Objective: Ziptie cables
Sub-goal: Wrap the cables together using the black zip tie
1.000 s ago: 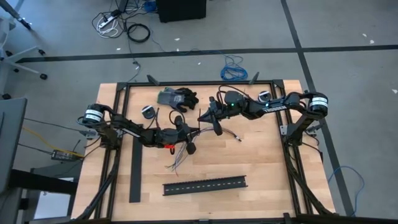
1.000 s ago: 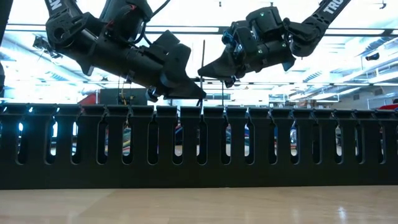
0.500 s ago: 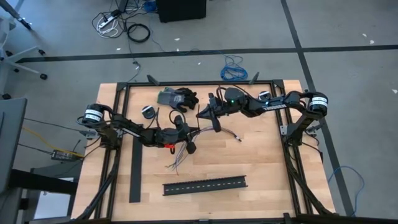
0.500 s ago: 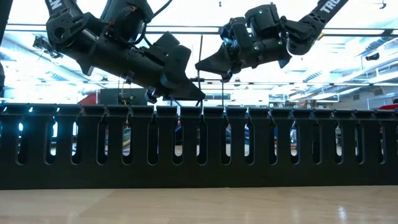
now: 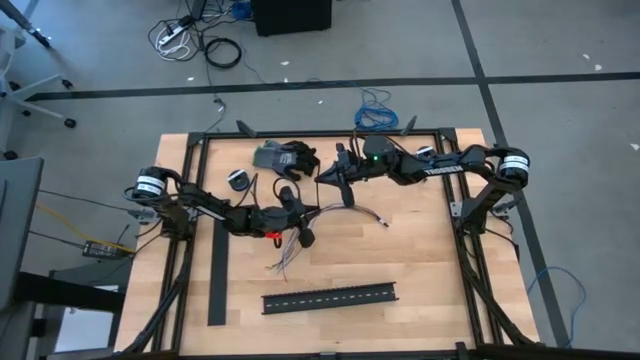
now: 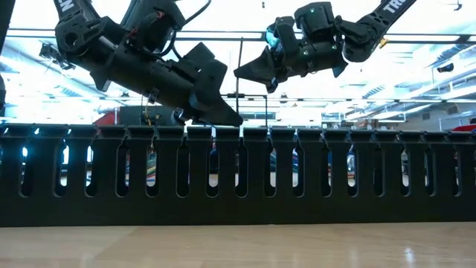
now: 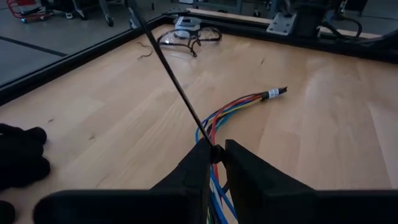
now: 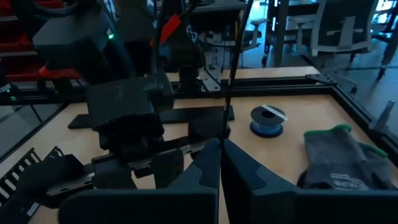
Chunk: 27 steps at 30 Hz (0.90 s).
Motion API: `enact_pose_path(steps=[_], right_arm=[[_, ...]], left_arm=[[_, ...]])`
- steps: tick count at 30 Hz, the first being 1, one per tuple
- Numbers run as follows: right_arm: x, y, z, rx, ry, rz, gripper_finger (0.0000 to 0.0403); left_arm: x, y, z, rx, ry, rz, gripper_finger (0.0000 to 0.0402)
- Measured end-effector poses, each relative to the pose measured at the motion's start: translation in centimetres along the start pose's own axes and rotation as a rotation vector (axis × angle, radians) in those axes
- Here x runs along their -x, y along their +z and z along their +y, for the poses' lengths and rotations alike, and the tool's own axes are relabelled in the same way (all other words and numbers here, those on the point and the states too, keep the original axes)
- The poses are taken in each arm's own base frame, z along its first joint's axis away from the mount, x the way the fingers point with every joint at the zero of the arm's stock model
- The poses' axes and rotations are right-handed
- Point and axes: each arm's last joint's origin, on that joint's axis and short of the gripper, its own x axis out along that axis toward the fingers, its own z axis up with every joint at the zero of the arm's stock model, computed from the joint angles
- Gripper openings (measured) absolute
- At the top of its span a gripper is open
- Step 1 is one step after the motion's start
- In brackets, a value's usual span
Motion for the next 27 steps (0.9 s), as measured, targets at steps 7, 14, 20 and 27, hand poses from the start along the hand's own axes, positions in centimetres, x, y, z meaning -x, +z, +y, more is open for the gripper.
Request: enact_pose_path(steps=[7,14,20,27], right_arm=[[0.8,1.1,-0.1,0.016,-0.02,-0.024,0.0],[1.3,1.6,-0.3,0.021,-0.035,-0.034,0.0],[1.4,1.6,-0.4,0.024,-0.054,-0.028,0.0],[1.9,2.1,-0.6,0.029,-0.065,-0.037,0.0]], left_arm=[[0.0,-0.1,0.0,0.002,0.0,0.005,0.0039],[0.0,-0.2,0.0,0.019,0.0,0.021,0.0039],[0.0,-0.4,0.0,0.034,-0.003,0.036,0.0039],[0.1,-0.7,-0.1,0.045,0.002,0.062,0.0039]])
